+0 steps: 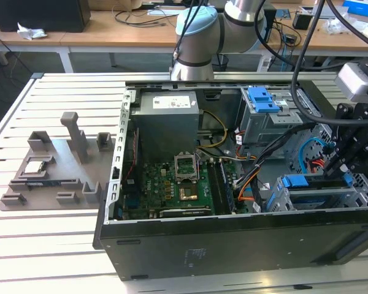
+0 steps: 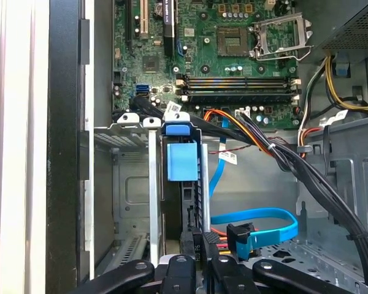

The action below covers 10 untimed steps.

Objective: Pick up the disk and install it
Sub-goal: 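Insert the first disk wire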

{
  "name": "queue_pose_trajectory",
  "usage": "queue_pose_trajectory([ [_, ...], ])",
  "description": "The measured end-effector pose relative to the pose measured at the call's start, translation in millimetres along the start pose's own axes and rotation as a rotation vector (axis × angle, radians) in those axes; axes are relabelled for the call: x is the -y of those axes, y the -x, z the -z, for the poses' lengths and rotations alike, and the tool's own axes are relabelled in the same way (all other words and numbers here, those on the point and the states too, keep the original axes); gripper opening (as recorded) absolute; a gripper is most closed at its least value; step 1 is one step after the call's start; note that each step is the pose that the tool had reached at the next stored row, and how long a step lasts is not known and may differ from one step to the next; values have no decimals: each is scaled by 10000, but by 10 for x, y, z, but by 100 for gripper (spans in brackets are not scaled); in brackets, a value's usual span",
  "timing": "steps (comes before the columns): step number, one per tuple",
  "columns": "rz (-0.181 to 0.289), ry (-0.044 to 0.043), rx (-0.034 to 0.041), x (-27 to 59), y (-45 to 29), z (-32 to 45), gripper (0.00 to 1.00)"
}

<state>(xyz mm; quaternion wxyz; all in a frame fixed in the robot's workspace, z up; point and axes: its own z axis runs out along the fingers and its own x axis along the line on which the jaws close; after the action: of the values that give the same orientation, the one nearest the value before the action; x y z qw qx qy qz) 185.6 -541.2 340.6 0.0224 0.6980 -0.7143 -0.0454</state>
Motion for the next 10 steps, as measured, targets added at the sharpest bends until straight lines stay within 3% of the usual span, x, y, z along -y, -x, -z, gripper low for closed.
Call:
queue_pose_trajectory([
  [10,1,-1,1,-2,-4,30,17],
])
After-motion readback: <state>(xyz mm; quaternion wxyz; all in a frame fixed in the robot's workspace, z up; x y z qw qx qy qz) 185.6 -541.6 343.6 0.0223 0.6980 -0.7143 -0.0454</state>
